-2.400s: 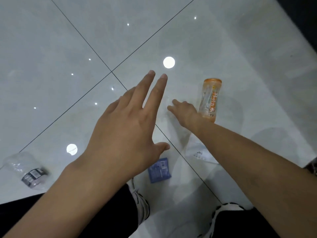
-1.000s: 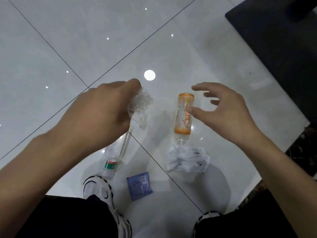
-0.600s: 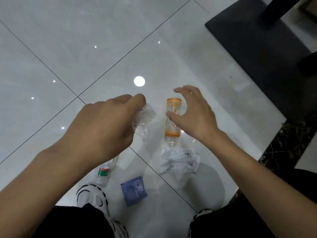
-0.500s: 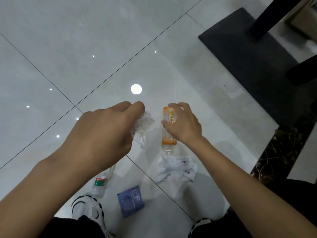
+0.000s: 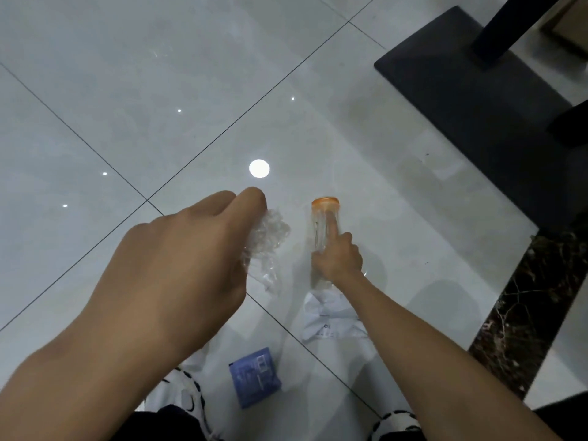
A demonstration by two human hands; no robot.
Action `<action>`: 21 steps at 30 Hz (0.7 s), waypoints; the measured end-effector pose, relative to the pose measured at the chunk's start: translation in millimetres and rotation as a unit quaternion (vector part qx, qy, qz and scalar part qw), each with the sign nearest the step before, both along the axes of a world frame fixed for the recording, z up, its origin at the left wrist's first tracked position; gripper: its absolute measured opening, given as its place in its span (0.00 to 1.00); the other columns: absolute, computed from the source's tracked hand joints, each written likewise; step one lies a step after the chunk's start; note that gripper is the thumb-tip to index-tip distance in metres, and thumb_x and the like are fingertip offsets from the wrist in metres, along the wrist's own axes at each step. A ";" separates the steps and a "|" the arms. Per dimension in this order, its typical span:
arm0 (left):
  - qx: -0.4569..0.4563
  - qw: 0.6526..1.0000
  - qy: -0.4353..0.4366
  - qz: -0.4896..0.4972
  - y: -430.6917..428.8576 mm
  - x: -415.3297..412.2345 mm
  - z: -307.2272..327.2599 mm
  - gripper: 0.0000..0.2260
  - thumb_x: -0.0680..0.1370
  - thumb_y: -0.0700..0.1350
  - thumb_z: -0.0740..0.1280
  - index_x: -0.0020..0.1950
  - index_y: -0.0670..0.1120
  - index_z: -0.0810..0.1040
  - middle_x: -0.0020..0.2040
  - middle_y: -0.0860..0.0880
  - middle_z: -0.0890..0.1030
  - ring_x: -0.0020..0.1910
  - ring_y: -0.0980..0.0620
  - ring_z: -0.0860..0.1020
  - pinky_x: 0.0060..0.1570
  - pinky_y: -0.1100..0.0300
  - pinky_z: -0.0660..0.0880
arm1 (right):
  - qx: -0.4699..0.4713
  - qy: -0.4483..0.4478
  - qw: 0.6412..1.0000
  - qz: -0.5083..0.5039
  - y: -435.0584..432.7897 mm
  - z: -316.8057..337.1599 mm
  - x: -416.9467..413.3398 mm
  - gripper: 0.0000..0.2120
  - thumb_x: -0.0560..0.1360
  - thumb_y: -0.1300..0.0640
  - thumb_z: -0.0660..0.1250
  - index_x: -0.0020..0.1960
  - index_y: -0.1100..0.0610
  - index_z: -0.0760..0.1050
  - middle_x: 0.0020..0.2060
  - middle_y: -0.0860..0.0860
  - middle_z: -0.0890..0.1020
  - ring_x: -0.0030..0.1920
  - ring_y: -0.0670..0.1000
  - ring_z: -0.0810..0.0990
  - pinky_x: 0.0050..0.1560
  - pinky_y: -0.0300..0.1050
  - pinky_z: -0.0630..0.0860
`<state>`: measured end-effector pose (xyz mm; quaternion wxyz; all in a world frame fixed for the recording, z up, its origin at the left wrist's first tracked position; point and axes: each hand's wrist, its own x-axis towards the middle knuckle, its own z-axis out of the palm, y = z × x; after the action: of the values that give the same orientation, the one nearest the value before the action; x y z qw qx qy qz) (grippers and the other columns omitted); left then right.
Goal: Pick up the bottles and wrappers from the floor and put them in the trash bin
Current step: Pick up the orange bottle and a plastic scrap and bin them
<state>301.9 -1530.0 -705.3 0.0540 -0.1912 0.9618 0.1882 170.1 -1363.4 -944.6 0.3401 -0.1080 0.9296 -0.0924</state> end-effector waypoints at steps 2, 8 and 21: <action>-0.023 0.998 0.015 -0.049 11.5 16.0 28.8 0.14 0.69 0.37 0.66 0.49 0.51 0.70 0.38 0.52 0.74 0.30 0.40 0.75 0.29 0.51 0.74 | -0.045 -0.015 0.999 0.007 3.4 31.0 -7.7 0.45 0.74 0.47 0.69 0.80 0.37 0.42 0.59 0.58 0.74 0.56 0.64 0.78 0.48 0.49 0.70; -0.012 0.999 -0.018 -0.032 14.6 -3.1 18.8 0.13 0.73 0.39 0.60 0.55 0.52 0.66 0.45 0.52 0.75 0.40 0.42 0.76 0.34 0.54 0.72 | -0.172 -0.019 0.983 0.060 36.7 171.8 12.0 0.43 0.72 0.42 0.72 0.75 0.30 0.46 0.58 0.45 0.75 0.54 0.53 0.78 0.56 0.52 0.76; 0.006 0.998 -0.052 0.016 29.3 29.8 9.1 0.17 0.69 0.37 0.67 0.50 0.54 0.67 0.41 0.53 0.76 0.35 0.39 0.75 0.31 0.50 0.74 | -0.211 -0.022 0.974 0.079 55.7 233.6 27.3 0.41 0.73 0.42 0.71 0.70 0.20 0.45 0.60 0.42 0.72 0.56 0.50 0.77 0.55 0.46 0.71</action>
<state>331.7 -1500.8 -696.2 0.1020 -0.2162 0.9534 0.1842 197.4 -1307.7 -710.9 0.3362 -0.2480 0.8702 -0.2613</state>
